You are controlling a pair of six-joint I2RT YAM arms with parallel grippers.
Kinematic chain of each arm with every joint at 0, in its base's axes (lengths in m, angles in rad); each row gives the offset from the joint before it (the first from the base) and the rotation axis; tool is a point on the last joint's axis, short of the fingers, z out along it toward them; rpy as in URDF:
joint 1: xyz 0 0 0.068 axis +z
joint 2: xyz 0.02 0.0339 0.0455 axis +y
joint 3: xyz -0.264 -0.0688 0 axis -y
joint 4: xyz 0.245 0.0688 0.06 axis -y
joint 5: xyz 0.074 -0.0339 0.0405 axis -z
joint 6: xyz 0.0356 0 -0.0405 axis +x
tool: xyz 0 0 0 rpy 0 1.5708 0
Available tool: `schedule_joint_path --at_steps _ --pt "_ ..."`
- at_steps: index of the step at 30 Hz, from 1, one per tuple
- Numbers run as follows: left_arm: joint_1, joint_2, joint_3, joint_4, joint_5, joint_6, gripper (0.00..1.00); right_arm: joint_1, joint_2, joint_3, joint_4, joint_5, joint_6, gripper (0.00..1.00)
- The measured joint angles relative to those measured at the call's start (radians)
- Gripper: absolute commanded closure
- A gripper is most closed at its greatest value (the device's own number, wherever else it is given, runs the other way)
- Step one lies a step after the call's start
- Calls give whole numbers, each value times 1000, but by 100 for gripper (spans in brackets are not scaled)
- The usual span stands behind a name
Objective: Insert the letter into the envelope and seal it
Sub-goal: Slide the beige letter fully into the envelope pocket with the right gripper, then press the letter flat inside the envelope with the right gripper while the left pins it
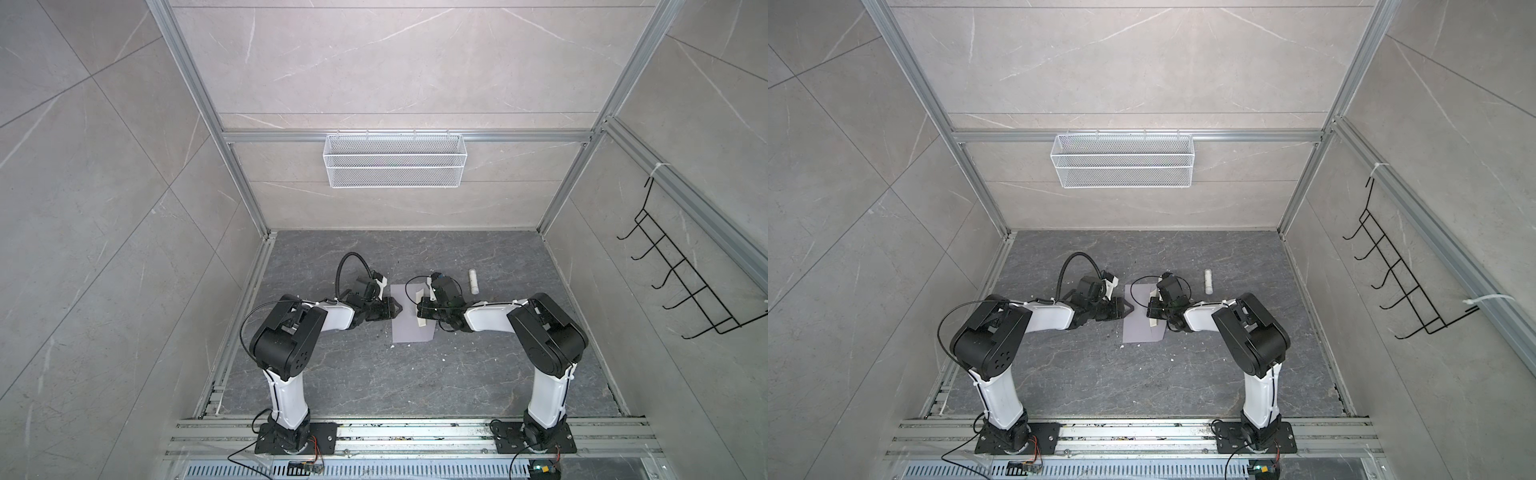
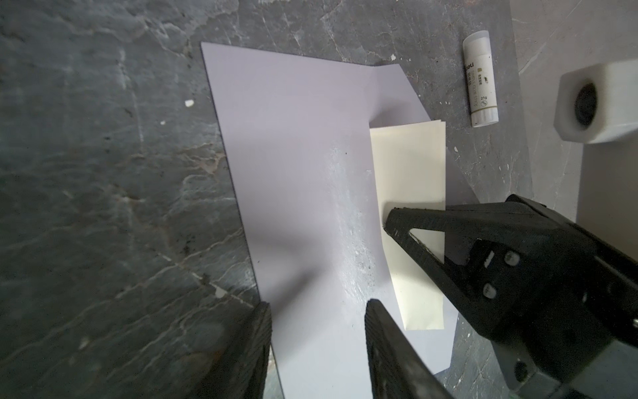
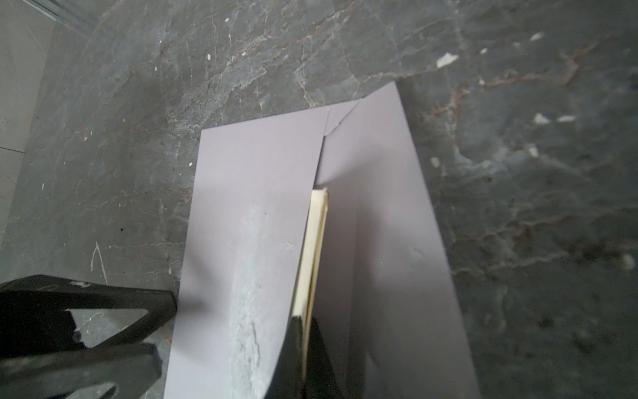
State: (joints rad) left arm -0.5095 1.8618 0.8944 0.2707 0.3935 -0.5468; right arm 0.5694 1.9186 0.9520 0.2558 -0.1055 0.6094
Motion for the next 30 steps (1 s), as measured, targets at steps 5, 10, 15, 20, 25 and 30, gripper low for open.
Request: schedule_joint_path --at_steps 5,10,15,20,25,30 --pt "-1 -6 -5 -2 1 0 52 0 -6 31 -74 19 -18 91" --pt "-1 -47 -28 -37 -2 1 52 1 -49 81 -230 68 -64 71" --pt "-1 -106 -43 -64 -4 1 52 1 -93 157 -368 102 -112 52" --pt "-1 -149 -44 -66 -8 1 51 1 -136 176 -445 118 -136 41" --pt "-2 -152 -44 -69 -8 1 51 1 -154 178 -477 116 -142 34" --pt "-3 -151 -44 -69 -8 0 51 1 -152 180 -480 101 -142 35"
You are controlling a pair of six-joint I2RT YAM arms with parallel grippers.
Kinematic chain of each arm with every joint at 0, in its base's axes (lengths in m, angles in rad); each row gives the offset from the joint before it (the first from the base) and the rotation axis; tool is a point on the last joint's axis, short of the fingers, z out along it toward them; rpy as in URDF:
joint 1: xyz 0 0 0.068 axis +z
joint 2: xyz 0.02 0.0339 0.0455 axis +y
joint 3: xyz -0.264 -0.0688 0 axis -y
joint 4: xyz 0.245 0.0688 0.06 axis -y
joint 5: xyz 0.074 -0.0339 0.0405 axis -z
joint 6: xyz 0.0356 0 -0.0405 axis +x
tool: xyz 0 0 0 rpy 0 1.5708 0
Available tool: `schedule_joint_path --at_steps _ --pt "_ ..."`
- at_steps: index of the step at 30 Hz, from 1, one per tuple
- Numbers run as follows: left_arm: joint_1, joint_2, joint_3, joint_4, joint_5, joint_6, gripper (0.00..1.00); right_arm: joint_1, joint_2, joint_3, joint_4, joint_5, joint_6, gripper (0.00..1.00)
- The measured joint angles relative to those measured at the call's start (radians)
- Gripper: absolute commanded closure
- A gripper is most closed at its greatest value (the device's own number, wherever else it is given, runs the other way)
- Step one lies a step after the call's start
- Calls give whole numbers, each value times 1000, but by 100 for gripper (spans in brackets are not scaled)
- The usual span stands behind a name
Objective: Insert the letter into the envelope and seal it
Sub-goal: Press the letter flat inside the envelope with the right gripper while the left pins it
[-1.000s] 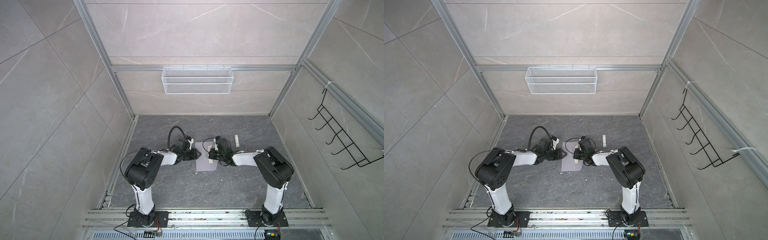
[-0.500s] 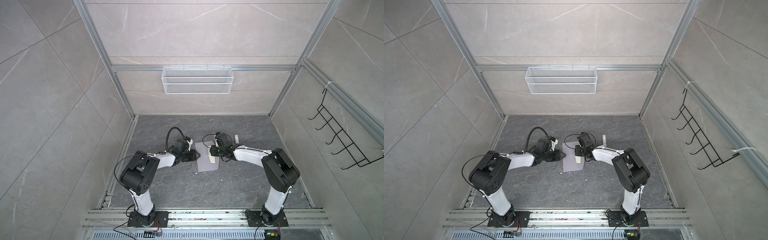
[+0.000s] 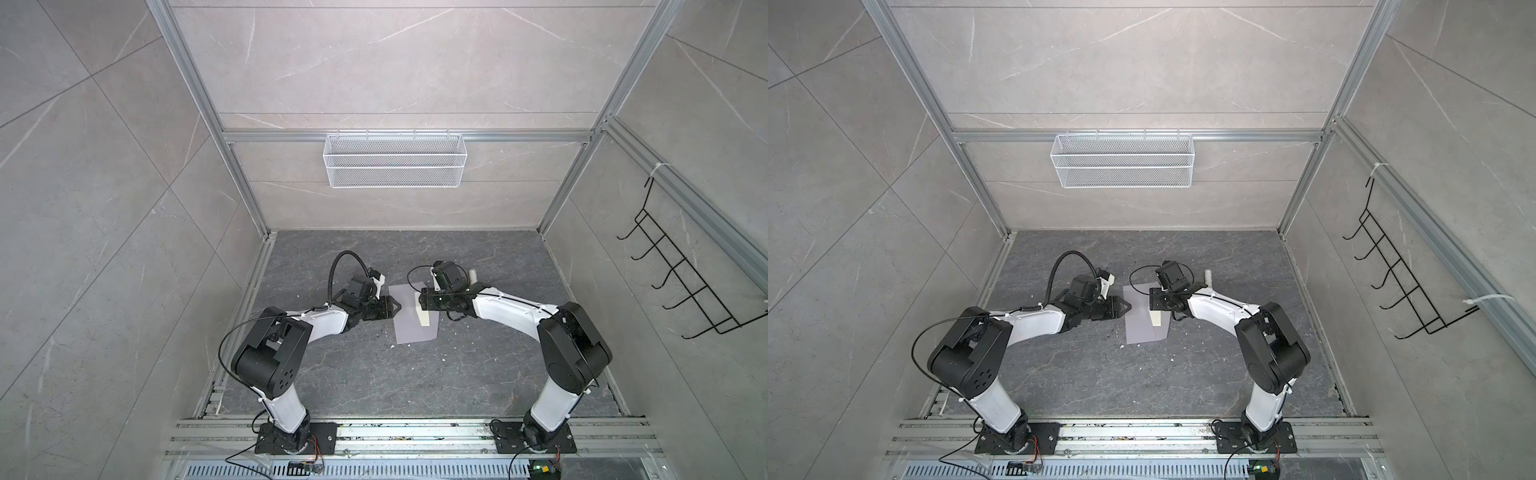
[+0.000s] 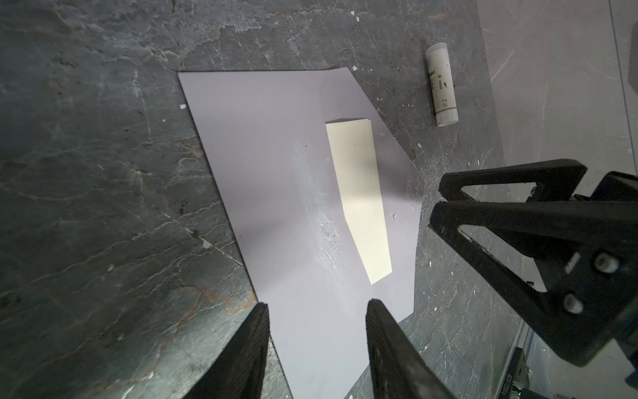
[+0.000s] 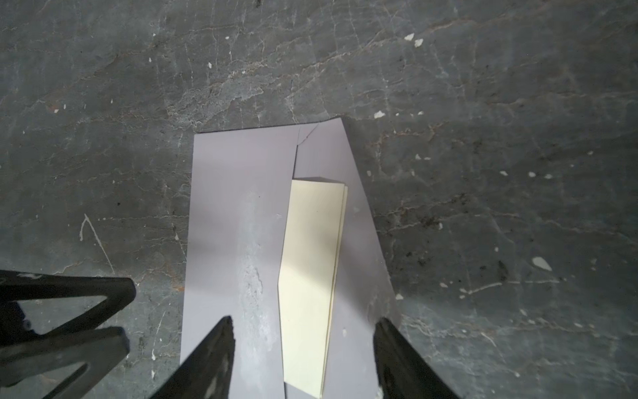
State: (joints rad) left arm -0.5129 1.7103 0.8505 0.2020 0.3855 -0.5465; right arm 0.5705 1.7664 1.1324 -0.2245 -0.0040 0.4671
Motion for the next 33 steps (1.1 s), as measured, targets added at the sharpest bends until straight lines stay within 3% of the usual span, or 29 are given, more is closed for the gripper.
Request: schedule_joint_path --at_steps 10,33 --pt "0 66 0 2 1 -3 50 0 81 31 12 -38 7 41" --pt "0 125 25 39 15 -7 52 0 154 33 43 -58 16 42"
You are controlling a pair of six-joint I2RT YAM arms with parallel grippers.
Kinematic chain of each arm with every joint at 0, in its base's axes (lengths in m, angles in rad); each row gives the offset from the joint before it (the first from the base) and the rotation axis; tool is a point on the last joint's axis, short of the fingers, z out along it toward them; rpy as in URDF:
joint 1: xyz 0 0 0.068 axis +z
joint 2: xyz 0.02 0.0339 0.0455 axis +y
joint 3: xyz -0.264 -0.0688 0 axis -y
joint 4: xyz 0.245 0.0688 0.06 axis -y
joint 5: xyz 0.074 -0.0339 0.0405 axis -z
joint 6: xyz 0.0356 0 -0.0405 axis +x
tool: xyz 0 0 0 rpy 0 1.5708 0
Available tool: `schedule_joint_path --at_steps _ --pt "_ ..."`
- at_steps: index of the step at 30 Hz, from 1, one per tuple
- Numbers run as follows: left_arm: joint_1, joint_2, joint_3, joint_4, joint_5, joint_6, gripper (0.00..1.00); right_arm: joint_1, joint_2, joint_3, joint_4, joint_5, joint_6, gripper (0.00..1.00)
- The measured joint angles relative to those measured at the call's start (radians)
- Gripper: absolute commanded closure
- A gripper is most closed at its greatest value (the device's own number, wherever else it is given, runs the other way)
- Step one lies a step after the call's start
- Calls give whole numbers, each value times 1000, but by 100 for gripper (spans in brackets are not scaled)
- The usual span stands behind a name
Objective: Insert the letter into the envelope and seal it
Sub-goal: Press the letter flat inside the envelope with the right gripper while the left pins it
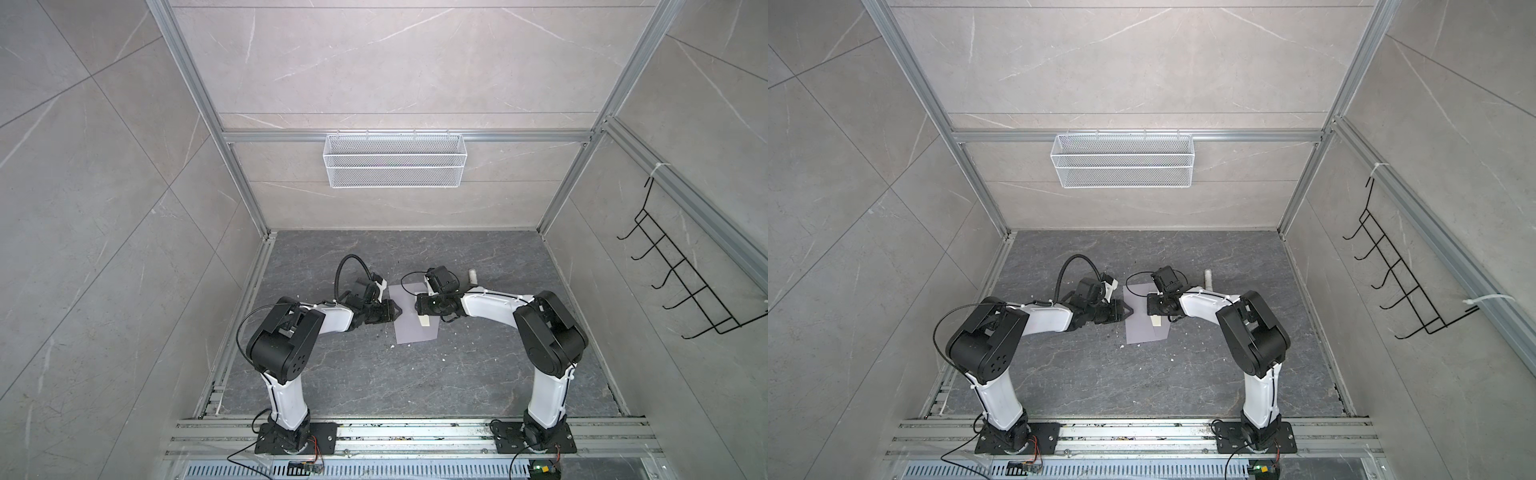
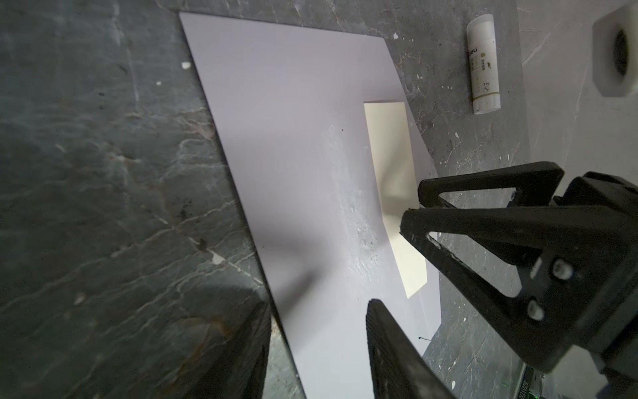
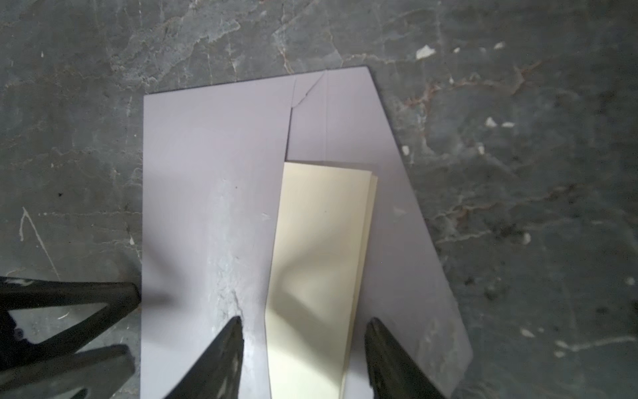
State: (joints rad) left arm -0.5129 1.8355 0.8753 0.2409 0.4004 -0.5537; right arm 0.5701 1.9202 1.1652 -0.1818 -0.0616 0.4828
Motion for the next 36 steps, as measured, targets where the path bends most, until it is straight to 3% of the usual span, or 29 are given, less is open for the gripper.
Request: schedule_joint_path --at_steps 36 --pt "0 29 19 27 3 -15 56 -3 27 -5 101 -105 80 47"
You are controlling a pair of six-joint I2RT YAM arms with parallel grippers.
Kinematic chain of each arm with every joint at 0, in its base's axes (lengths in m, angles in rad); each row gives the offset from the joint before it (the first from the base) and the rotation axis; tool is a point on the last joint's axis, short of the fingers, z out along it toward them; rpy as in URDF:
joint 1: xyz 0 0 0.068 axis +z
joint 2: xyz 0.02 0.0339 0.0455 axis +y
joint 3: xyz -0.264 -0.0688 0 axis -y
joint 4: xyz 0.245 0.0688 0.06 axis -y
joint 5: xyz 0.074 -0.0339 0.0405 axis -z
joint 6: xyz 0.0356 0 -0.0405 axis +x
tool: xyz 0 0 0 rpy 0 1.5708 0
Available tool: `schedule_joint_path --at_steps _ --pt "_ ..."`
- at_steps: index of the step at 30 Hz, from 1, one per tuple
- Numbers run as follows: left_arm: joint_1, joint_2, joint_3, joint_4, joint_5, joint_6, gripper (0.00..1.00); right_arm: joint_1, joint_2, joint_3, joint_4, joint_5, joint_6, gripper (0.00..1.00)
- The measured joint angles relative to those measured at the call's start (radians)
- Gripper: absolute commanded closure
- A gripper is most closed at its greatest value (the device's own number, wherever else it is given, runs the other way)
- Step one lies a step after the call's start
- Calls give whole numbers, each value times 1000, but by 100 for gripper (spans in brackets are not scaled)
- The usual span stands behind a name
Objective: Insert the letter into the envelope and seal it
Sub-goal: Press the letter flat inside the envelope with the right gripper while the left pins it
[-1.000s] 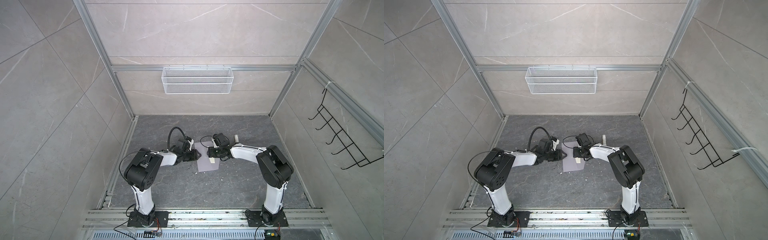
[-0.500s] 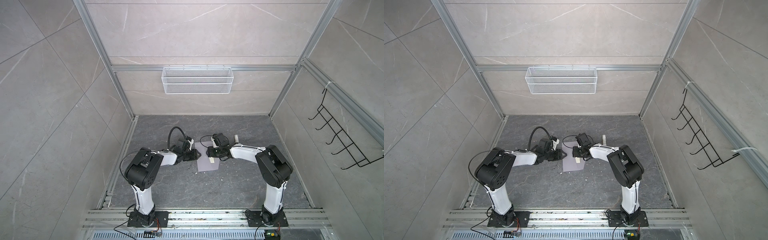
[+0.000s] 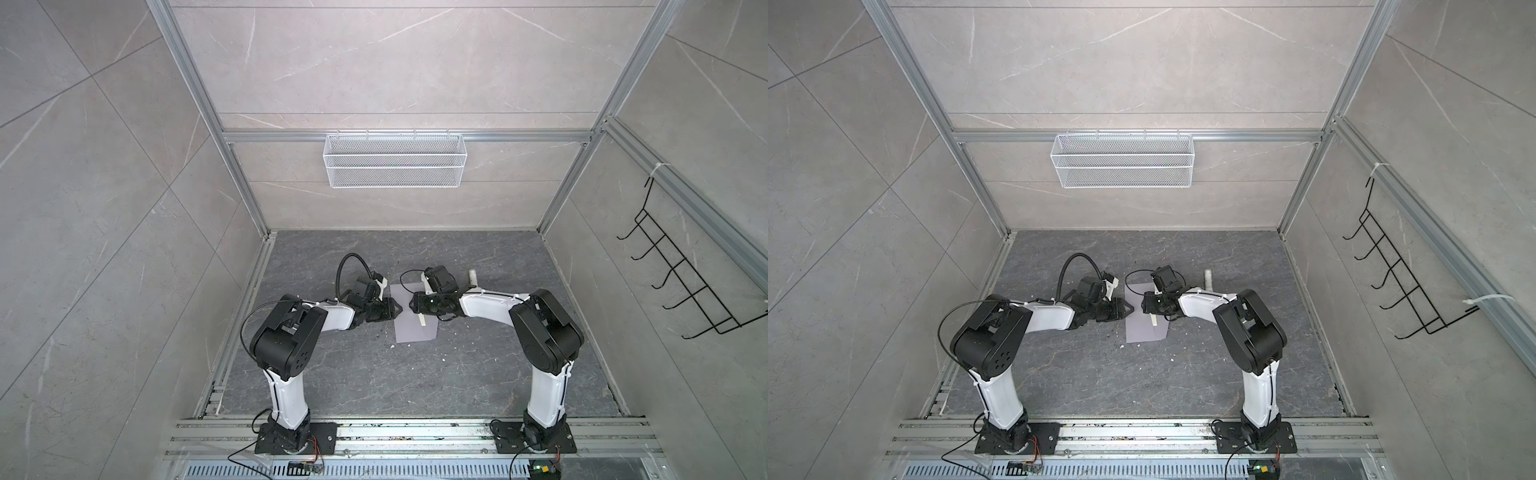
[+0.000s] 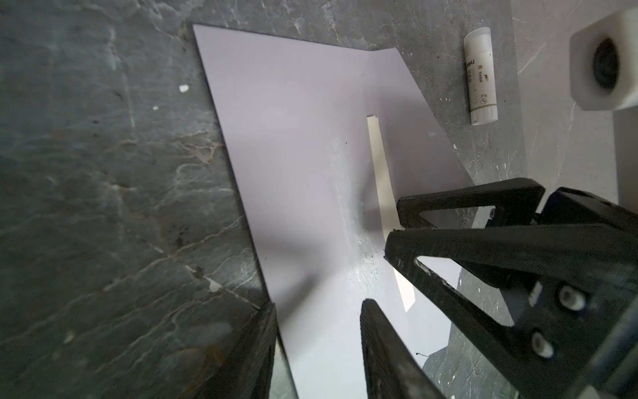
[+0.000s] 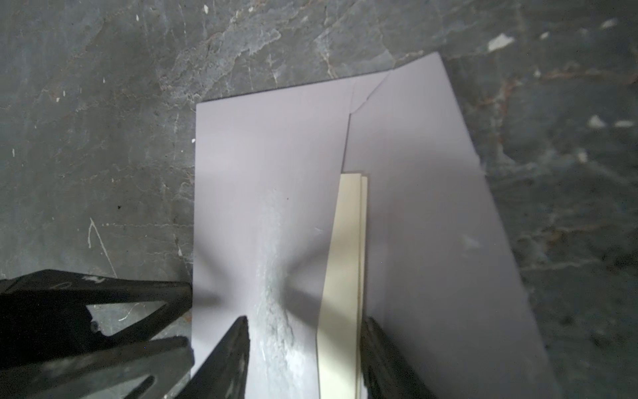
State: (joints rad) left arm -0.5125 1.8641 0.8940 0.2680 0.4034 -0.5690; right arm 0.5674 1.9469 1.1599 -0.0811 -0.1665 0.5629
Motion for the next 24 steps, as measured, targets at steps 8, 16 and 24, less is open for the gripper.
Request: schedule_joint_path --at_steps 8,16,24 --pt "0 1 0 5 0 -7 56 0 0 -9 25 -11 27 47" --pt "0 1 0 7 0 -15 56 4 2 -10 31 -11 47 48" --pt "0 1 0 7 0 -18 56 9 3 -10 33 -10 50 48"
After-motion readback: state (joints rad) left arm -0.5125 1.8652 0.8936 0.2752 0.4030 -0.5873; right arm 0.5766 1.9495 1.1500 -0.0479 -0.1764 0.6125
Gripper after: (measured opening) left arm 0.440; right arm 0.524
